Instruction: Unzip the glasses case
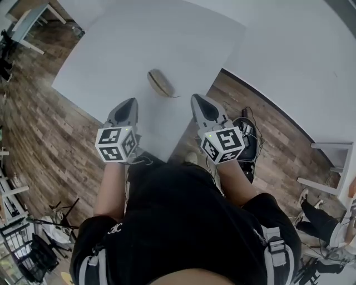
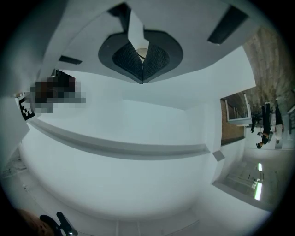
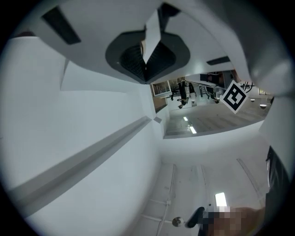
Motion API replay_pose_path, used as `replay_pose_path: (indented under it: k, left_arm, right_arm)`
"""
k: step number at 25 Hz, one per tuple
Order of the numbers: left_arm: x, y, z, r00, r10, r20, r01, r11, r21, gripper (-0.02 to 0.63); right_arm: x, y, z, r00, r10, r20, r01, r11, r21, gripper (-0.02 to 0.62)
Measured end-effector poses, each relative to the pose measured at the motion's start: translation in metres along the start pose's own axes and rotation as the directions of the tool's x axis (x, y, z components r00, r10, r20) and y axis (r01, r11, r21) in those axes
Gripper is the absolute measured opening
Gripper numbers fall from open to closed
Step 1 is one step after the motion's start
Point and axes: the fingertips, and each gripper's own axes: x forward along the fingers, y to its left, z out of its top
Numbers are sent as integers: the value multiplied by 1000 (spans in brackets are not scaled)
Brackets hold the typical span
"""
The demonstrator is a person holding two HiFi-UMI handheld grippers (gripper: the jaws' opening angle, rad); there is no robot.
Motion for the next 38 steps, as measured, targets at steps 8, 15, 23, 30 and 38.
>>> replay_pose_path:
  k: [8, 15, 23, 30, 38]
  left_arm:
    - [7, 11, 15, 994, -106, 37, 103, 992, 72, 2]
    - [-25, 124, 4, 977, -212, 28, 209, 974, 90, 2]
    - [-27, 182, 9, 943, -332, 37, 328, 941, 86, 2]
    - [-20, 165, 37, 929, -365, 55, 358, 928, 102, 2]
    - [-7, 119, 40, 906, -423, -9, 421, 897, 136, 2]
  right_arm:
    - [6, 13, -4, 992, -118, 40, 116, 991, 62, 14]
    - [76, 103, -1, 955, -291, 55, 291, 957, 7, 12]
    - [101, 147, -4, 891, -450, 62, 453, 889, -64, 12]
    - [90, 146, 8, 874, -481, 73, 486, 870, -83, 12]
    - [65, 120, 16, 843, -526, 114, 534, 844, -50, 12]
